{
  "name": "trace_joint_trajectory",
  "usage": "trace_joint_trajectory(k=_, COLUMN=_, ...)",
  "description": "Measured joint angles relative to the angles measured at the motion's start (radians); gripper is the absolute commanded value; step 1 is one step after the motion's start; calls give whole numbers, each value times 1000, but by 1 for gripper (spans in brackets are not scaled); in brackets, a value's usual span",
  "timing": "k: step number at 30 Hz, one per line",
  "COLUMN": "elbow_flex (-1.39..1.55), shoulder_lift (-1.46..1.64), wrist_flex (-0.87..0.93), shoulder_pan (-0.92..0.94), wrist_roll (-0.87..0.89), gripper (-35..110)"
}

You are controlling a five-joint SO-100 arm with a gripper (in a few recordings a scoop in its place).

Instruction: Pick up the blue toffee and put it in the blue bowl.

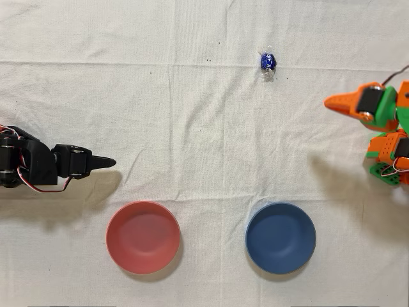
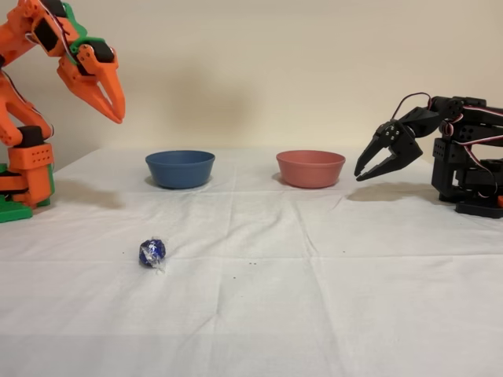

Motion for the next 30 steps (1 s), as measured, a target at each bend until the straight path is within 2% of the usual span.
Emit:
trace_joint_trajectory(k=12, elbow_flex=-146, shoulder_lift=-311, wrist_flex=-57, shoulder_pan=167, wrist_roll=-58, gripper=6)
trace_joint_trajectory(k=21, elbow_flex=-152, shoulder_lift=-434, wrist_flex=-86, shoulder_pan=232, wrist_roll=-129, gripper=25)
trace_joint_trajectory(k=30, elbow_flex=-186, shoulder_lift=-525, wrist_flex=-86, shoulder_pan=224, wrist_roll=-167, gripper=32)
